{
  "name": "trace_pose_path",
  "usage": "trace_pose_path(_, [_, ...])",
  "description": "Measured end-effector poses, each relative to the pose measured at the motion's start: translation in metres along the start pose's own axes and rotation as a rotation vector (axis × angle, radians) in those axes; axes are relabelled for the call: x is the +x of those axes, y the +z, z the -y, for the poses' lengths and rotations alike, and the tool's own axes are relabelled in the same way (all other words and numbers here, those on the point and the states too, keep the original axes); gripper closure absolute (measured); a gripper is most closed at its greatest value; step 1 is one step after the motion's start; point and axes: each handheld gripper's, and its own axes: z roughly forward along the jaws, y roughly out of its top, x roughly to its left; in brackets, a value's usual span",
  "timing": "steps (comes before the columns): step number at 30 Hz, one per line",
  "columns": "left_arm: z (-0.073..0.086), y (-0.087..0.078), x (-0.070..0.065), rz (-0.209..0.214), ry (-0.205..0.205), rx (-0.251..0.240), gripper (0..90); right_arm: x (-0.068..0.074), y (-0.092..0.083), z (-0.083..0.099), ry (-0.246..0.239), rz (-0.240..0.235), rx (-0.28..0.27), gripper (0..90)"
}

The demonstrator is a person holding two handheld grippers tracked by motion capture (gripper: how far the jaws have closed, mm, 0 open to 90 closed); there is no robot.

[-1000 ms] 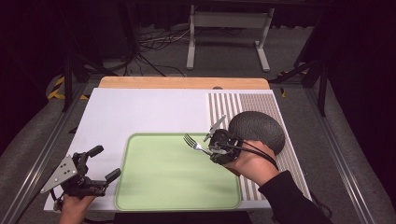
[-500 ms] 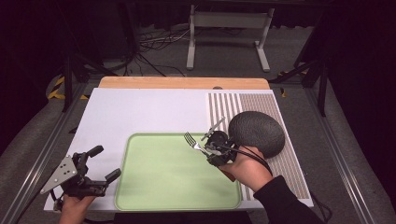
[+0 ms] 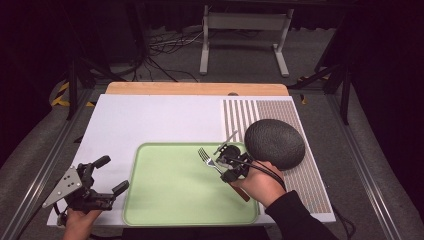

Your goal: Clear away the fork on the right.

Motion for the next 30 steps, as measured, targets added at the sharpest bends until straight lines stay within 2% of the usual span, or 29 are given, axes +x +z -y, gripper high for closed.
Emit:
trace_pose_path(12, [0.000, 0.000, 0.000, 0.000, -0.002, 0.001, 0.0, 0.000, 0.018, 0.002, 0.023, -0.026, 0.029, 77.6])
trace_pose_path(14, [0.000, 0.000, 0.000, 0.001, 0.000, 0.001, 0.0, -0.001, 0.020, 0.003, 0.014, -0.033, 0.040, 77.6])
trace_pose_path(30, [0.000, 0.000, 0.000, 0.002, -0.001, 0.001, 0.0, 0.002, 0.026, 0.008, 0.014, -0.055, 0.085, 77.5])
